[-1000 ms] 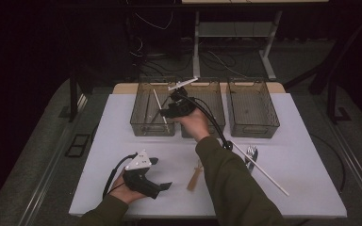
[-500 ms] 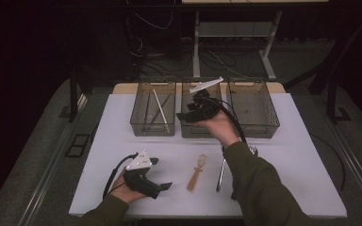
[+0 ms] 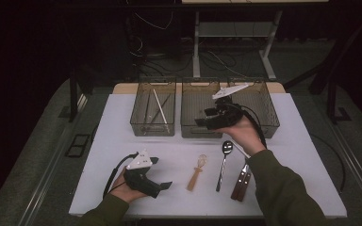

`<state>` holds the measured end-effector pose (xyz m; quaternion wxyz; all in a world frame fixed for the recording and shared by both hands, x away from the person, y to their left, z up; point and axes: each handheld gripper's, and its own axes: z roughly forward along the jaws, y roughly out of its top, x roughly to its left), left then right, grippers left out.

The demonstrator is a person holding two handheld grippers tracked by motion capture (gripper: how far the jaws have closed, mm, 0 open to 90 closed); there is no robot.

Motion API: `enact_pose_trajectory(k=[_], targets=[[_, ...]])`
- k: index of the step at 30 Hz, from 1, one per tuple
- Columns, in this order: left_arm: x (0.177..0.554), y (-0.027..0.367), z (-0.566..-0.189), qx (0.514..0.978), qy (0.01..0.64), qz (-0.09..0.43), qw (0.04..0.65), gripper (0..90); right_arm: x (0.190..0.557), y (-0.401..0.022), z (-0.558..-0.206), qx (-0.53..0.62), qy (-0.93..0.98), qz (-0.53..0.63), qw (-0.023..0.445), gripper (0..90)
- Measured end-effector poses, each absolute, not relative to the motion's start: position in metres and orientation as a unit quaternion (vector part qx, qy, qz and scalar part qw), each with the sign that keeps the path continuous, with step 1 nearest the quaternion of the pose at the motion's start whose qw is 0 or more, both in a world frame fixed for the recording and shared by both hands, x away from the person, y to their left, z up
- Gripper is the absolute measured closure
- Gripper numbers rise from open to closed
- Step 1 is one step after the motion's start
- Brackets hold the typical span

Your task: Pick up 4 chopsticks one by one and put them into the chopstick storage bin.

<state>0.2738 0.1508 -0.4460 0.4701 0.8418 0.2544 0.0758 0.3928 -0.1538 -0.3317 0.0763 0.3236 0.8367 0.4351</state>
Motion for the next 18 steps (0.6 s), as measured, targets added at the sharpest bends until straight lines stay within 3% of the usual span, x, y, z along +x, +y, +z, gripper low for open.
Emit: enact_pose_trajectory(k=[18], targets=[[0.272,0.150,-0.445,0.844,0.253,0.077,0.467,0.0,0.365,-0.218,-0.355,0.359,0.819,0.439,0.083,35.0]])
